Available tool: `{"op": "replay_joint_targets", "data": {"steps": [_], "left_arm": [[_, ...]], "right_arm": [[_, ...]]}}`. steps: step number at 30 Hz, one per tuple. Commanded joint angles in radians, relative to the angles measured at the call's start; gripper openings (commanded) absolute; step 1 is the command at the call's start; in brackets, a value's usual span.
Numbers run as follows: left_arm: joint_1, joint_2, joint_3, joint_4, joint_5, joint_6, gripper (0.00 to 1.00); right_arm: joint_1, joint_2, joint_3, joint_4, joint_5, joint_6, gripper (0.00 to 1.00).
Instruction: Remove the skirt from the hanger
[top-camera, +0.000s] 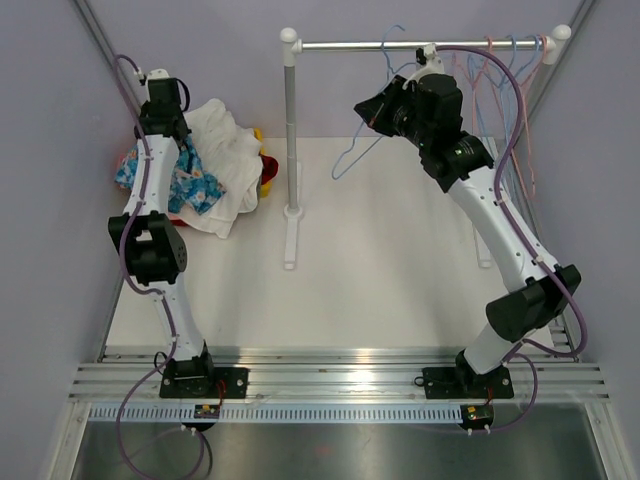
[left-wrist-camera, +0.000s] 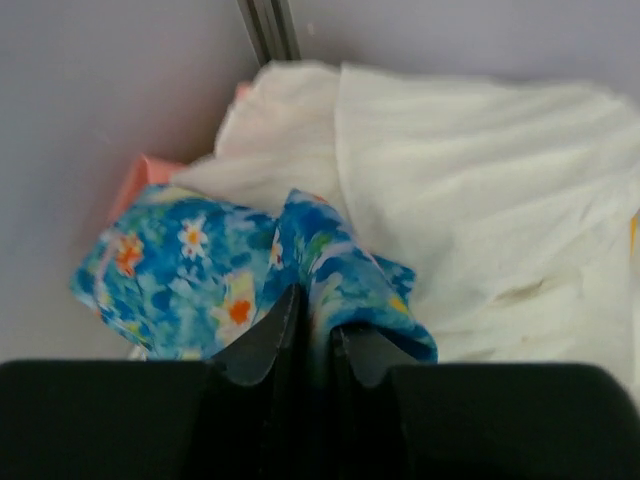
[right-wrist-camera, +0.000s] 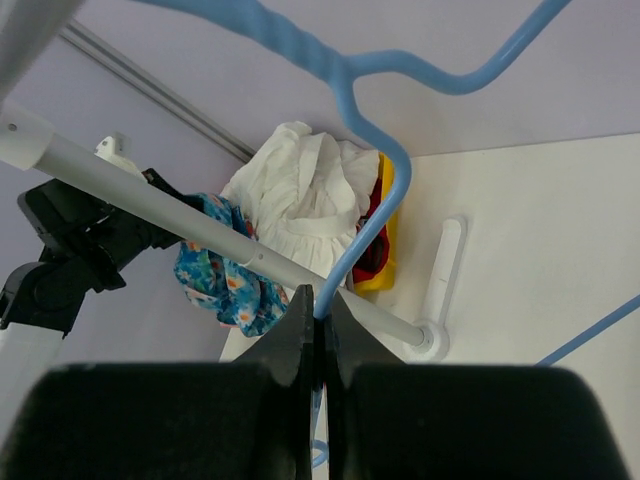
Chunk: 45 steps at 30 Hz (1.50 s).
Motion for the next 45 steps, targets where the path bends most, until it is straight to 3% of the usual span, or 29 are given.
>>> {"op": "replay_joint_targets", "data": {"steps": [1,4,5,7,8,9,13,14,17,18,21,25,34,40,45], "left_arm": [[-0.005,-0.063,-0.084,0.06,0.075,-0.062,0.24],[-0.005,-0.058,-0.118,0.051,0.121,-0.081,0.48],[-0.004,-0.052,-0.112,0.02,0.131,-0.085,0.68],[-0.005,-0.044,-0.094,-0.002,0.167,-0.09,0.78],[-0.005,-0.047,-0.086,-0.025,0.168,-0.093,0.93],[-0.005,-0.054,-0.08,-0.037,0.167,-0.095,0.98],[-0.005,-0.126,-0.062,-0.059,0.162,-0.093,0.99],[-0.007,-0.141,-0.048,-0.07,0.162,-0.09,0.99],[-0.01,-0.204,-0.02,-0.094,0.164,-0.073,0.99],[-0.011,-0.224,-0.023,-0.093,0.159,-0.069,0.99],[-0.023,-0.308,-0.07,-0.09,0.121,-0.058,0.99],[-0.037,-0.402,-0.184,-0.136,0.012,-0.075,0.99],[-0.033,-0.693,-0.812,-0.128,-0.16,-0.206,0.99],[0.041,-0.828,-1.069,-0.208,-0.137,-0.355,0.99],[0.108,-0.784,-1.206,-0.185,-0.108,-0.375,0.99]], "right_arm": [[-0.007,-0.078,-0.041,0.022,-0.01,0.018,0.0],[-0.009,-0.115,-0.084,0.013,-0.007,0.023,0.0],[-0.007,-0.123,-0.091,0.01,-0.003,0.023,0.0],[-0.007,-0.141,-0.107,-0.006,-0.001,0.023,0.0],[-0.007,-0.144,-0.109,-0.009,-0.007,0.023,0.0],[-0.007,-0.144,-0.108,-0.016,-0.01,0.023,0.02],[-0.009,-0.146,-0.094,-0.043,-0.035,0.032,0.16],[-0.009,-0.147,-0.092,-0.043,-0.041,0.034,0.36],[-0.007,-0.151,-0.085,-0.049,-0.05,0.04,0.5],[-0.009,-0.152,-0.08,-0.056,-0.053,0.043,0.64],[-0.007,-0.158,-0.068,-0.072,-0.059,0.052,0.85],[-0.007,-0.19,-0.075,-0.075,-0.068,0.058,0.99],[-0.007,-0.331,-0.057,-0.171,-0.061,0.006,1.0],[-0.009,-0.466,-0.08,-0.256,-0.019,-0.045,0.99],[-0.009,-0.543,-0.104,-0.294,-0.029,-0.055,0.99]]}}
